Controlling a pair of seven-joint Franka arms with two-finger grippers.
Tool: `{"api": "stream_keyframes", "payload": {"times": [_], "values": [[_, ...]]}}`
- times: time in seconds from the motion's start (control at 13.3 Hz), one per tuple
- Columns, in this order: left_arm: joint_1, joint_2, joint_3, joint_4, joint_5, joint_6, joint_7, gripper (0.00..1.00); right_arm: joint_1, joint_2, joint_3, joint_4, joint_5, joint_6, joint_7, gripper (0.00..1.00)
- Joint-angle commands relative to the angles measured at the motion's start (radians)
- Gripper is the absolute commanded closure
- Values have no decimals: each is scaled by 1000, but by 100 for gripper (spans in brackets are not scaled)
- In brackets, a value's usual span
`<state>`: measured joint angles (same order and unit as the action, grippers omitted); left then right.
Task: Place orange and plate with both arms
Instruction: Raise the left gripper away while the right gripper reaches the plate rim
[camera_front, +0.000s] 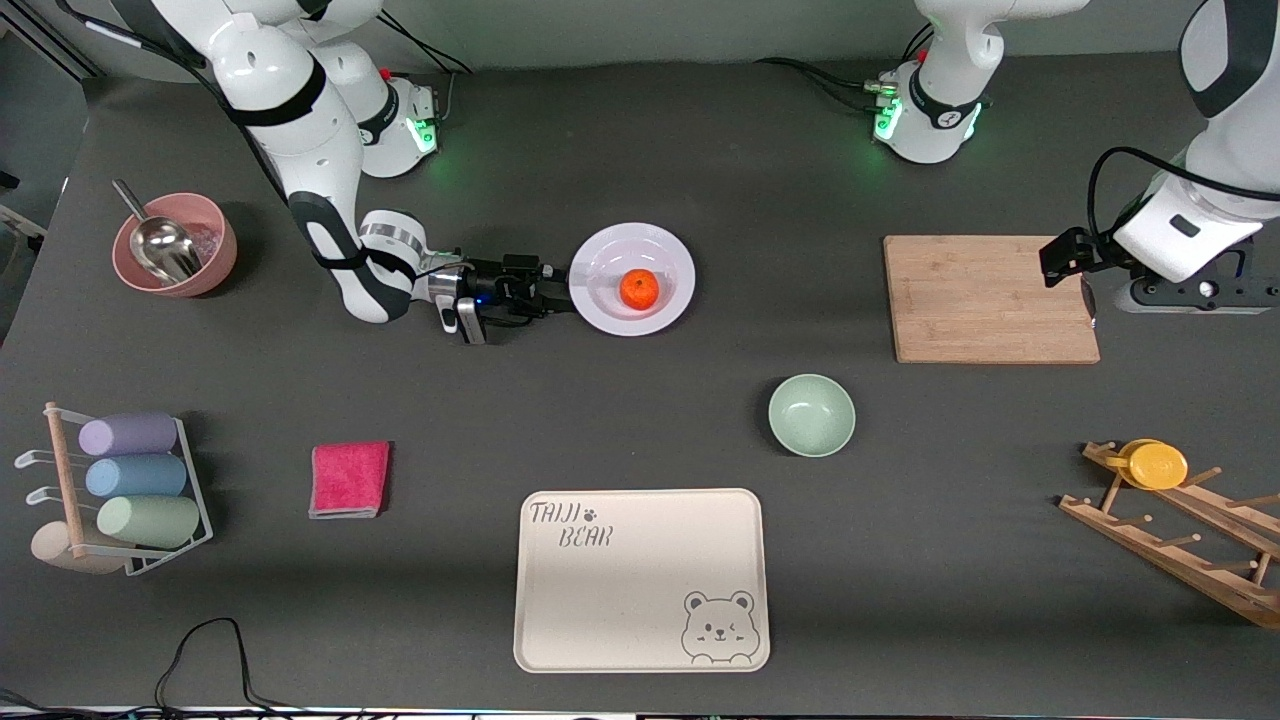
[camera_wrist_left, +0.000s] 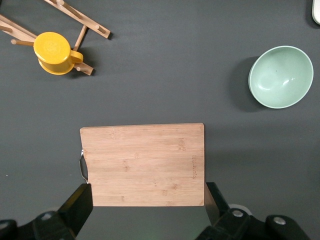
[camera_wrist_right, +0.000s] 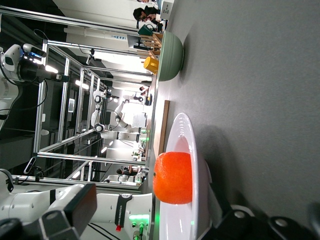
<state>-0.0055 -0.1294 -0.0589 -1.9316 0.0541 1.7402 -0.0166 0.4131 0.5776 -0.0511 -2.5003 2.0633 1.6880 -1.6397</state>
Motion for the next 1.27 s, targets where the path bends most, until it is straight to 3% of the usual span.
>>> {"api": "stream_keyframes", "payload": {"times": [0.0,0.22,0.38,0.6,0.97,1.2], "values": [[-2,-7,7,6,-14,-18,26,0,61,67,-4,32,64,30,-71,7],[-7,-32,4,13,-14,-53,46,0,87,73,-4,47,95,80,-118,12],[-5,-56,7,40,-14,-62,52,0,90,87,-4,52,106,84,-146,29],[2,-50,14,85,-14,-77,142,0,110,114,-9,67,124,87,-213,46],[4,-49,25,89,-16,-74,145,0,110,119,-9,74,136,117,-282,100],[2,-18,25,89,-11,-56,130,0,108,123,-9,75,138,116,-278,100]]}}
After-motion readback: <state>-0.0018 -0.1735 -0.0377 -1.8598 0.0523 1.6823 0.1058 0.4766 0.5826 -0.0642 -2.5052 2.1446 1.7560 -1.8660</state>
